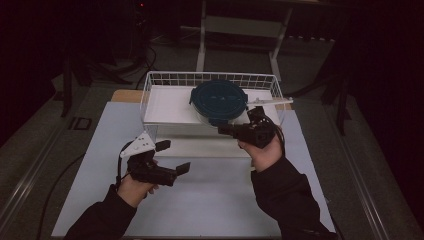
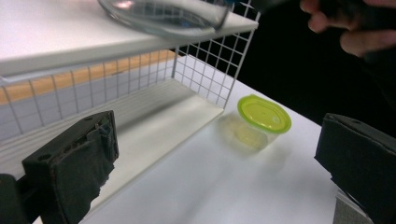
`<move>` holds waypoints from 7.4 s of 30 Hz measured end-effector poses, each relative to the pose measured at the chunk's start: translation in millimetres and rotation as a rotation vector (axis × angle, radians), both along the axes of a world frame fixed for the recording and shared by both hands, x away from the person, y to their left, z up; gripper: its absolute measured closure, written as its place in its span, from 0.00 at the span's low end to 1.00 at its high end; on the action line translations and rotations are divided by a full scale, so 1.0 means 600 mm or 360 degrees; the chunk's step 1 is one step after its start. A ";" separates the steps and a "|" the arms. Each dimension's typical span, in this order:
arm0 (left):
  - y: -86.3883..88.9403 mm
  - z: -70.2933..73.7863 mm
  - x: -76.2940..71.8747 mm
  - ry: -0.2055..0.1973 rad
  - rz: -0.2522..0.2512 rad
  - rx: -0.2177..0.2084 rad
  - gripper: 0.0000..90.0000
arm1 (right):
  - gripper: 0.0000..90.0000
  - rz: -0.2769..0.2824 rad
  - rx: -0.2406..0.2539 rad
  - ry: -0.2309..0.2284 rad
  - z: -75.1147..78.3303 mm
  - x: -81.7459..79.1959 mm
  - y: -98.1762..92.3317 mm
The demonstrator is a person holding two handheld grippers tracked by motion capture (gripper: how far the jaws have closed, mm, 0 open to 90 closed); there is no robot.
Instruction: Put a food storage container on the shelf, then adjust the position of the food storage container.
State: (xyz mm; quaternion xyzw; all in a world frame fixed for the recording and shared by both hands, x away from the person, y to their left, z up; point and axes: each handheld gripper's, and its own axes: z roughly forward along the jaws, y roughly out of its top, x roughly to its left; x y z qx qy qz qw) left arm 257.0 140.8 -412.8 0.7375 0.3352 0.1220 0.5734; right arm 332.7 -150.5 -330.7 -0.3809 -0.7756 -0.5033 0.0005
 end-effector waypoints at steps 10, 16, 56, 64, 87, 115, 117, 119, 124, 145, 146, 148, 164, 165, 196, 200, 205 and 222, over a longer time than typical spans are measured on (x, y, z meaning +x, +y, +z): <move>-0.021 -0.006 -0.015 -0.0085 -0.0028 0.0040 0.00 | 1.00 -0.0092 0.0005 0.0005 -0.004 0.025 -0.005; -0.021 -0.015 -0.013 -0.0057 -0.0026 0.0038 0.00 | 1.00 -0.0121 -0.0003 0.0017 -0.005 0.040 -0.006; 0.002 -0.031 -0.057 -0.0040 -0.0131 0.0019 0.00 | 0.23 -0.0030 0.0052 -0.0220 -0.076 -0.071 -0.077; 0.011 -0.055 -0.064 -0.0020 -0.0120 -0.0005 0.00 | 0.18 -0.0059 0.0091 -0.0421 -0.092 -0.109 -0.136; 0.010 -0.076 -0.068 -0.0047 -0.0130 -0.0012 0.00 | 0.60 -0.0391 -0.0235 -0.0341 -0.181 -0.140 -0.289; 0.011 -0.079 -0.069 -0.0036 -0.0143 -0.0014 0.00 | 1.00 -0.0543 -0.0452 0.0031 -0.322 -0.074 -0.336; 0.010 -0.079 -0.070 -0.0040 -0.0148 -0.0012 0.00 | 1.00 -0.0539 -0.0444 0.0040 -0.325 -0.072 -0.335; 0.010 -0.079 -0.070 -0.0038 -0.0147 -0.0009 0.00 | 1.00 -0.0544 -0.0445 0.0045 -0.326 -0.070 -0.334; 0.011 -0.080 -0.069 -0.0035 -0.0143 -0.0016 0.00 | 1.00 -0.0525 -0.0449 0.0048 -0.329 -0.069 -0.325; 0.011 -0.080 -0.069 -0.0028 -0.0144 -0.0013 0.00 | 1.00 -0.0403 -0.0414 0.0086 -0.330 -0.069 -0.287; 0.011 -0.080 -0.069 -0.0027 -0.0144 -0.0015 0.00 | 1.00 -0.0399 -0.0414 0.0089 -0.330 -0.069 -0.285; 0.012 -0.080 -0.069 -0.0027 -0.0144 -0.0014 0.00 | 1.00 -0.0382 -0.0413 0.0090 -0.330 -0.069 -0.279; 0.012 -0.081 -0.069 -0.0028 -0.0140 -0.0006 0.00 | 1.00 -0.0389 -0.0430 0.0094 -0.327 -0.059 -0.275; 0.012 -0.082 -0.069 -0.0030 -0.0146 -0.0005 0.00 | 1.00 -0.0393 -0.0422 0.0096 -0.327 -0.056 -0.275; 0.011 -0.083 -0.071 -0.0021 -0.0163 -0.0005 0.00 | 1.00 -0.0149 -0.0435 0.0087 -0.329 -0.023 -0.147; 0.009 -0.083 -0.071 -0.0016 -0.0172 -0.0002 0.00 | 1.00 -0.0130 -0.0431 0.0082 -0.330 -0.017 -0.132; 0.009 -0.083 -0.072 -0.0016 -0.0175 -0.0004 0.00 | 1.00 -0.0112 -0.0436 0.0091 -0.334 -0.009 -0.113; 0.009 -0.084 -0.073 -0.0016 -0.0181 -0.0004 0.00 | 1.00 -0.0044 -0.0432 0.0095 -0.339 0.002 -0.063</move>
